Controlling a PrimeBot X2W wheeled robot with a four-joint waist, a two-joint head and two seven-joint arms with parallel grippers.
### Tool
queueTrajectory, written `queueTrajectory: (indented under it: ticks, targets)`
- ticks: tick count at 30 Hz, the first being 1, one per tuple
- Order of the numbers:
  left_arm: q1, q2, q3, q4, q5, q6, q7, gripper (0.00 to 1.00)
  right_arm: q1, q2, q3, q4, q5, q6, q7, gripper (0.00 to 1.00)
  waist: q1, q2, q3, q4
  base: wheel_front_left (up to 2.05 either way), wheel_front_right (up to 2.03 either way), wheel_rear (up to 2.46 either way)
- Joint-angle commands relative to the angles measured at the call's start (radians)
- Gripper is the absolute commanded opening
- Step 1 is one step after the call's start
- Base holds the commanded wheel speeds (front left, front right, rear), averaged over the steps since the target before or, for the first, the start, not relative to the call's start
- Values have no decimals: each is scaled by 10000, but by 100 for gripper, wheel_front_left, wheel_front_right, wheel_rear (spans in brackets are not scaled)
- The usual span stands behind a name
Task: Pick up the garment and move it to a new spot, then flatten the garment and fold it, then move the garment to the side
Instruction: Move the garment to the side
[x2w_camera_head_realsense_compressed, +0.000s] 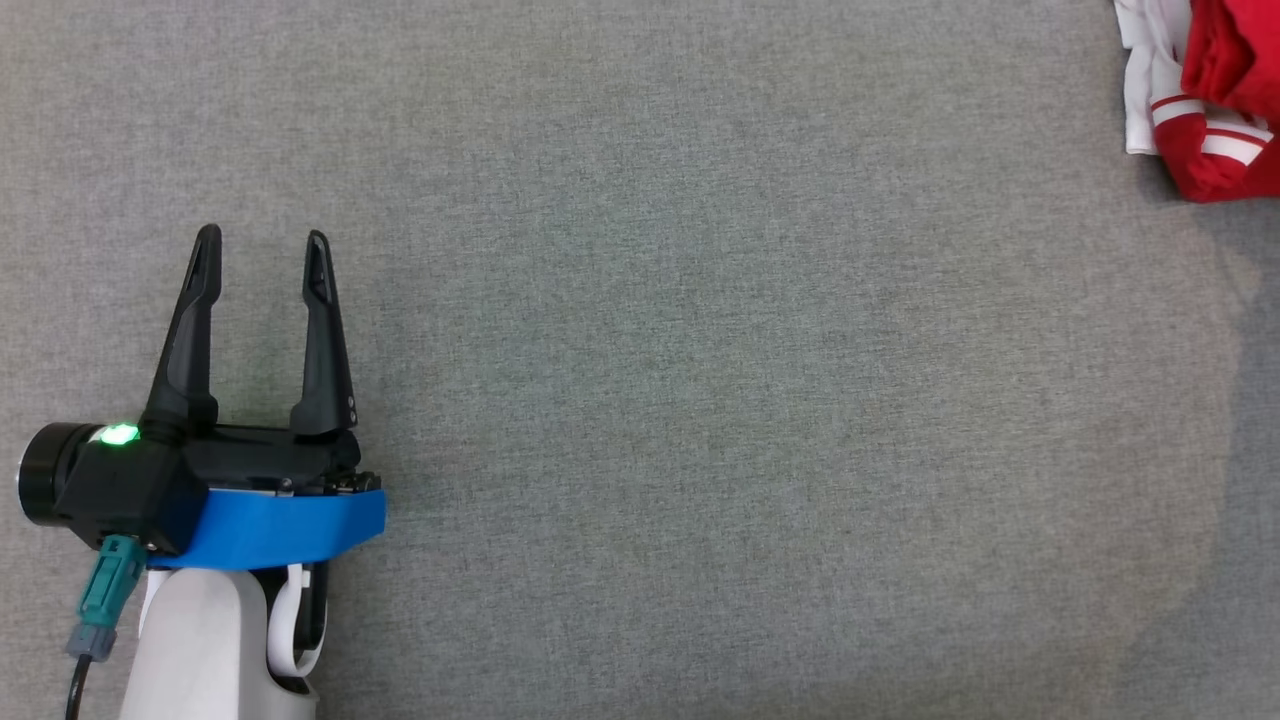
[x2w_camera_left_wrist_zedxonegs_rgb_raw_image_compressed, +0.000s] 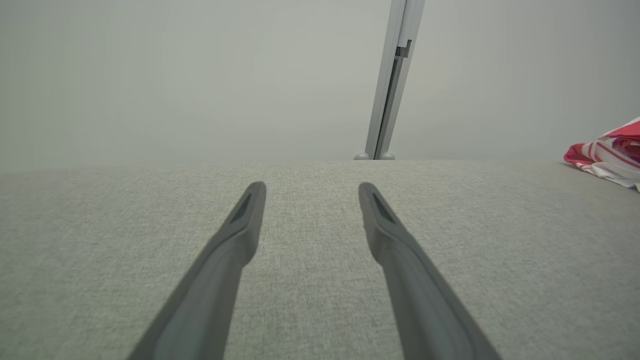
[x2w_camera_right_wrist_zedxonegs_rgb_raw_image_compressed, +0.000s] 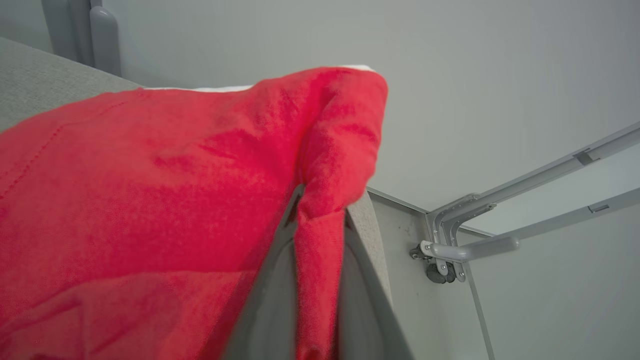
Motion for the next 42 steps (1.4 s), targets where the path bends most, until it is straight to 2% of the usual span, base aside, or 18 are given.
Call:
queueTrajectory:
  ticks: [1, 5, 7, 8, 19, 24, 25, 32, 35, 42]
  targets:
    - [-251, 58, -18, -14, -69, -14, -24, 100, -196, -46, -142, 80, -156, -1, 144, 0, -1, 0, 51, 46, 0, 0, 0]
    - [-245, 43, 22, 22, -73, -14, -24, 100, -248, 42, -406, 242, -408, -1, 359, 0, -1, 0, 109, 117, 0, 0, 0]
    - [-230, 31, 54, 49, -86, -14, -24, 100, -291, 87, -541, 311, -492, -1, 301, 42, -1, 0, 122, 140, 0, 0, 0]
    - [-232, 16, 78, 73, -94, -14, -24, 100, -297, 171, -633, 392, -601, -1, 308, 100, -1, 0, 116, 149, 0, 0, 0]
    - [37, -99, 230, 276, -134, -15, -24, 100, -183, 610, -1174, 527, -1394, -1, -468, 100, -1, 0, -538, 206, 0, 0, 0]
    - [497, -184, 515, 434, -131, -15, -24, 100, 294, 1412, -1197, 284, -1519, -1, -1489, 100, -1, 0, -1379, 265, 0, 0, 0]
    - [497, -184, 515, 434, -131, -15, -24, 100, 294, 1412, -1197, 284, -1519, -1, -1489, 100, -1, 0, -1379, 265, 0, 0, 0]
    - [1165, -281, 796, 609, -142, 38, -24, 100, 982, 2655, -814, -46, -1292, -1, -2468, 100, -1, 0, -2442, 393, 0, 0, 0]
    - [1486, -302, 879, 679, -115, 51, -24, 100, 1294, 3302, -519, -192, -1108, 1, -2709, 100, -1, 0, -2868, 396, 0, 0, 0]
    - [1993, -348, 976, 892, -78, 55, -22, 100, 2120, 4352, 74, -571, -635, 1, -2967, 100, -1, 0, -3763, 523, 0, 0, 0]
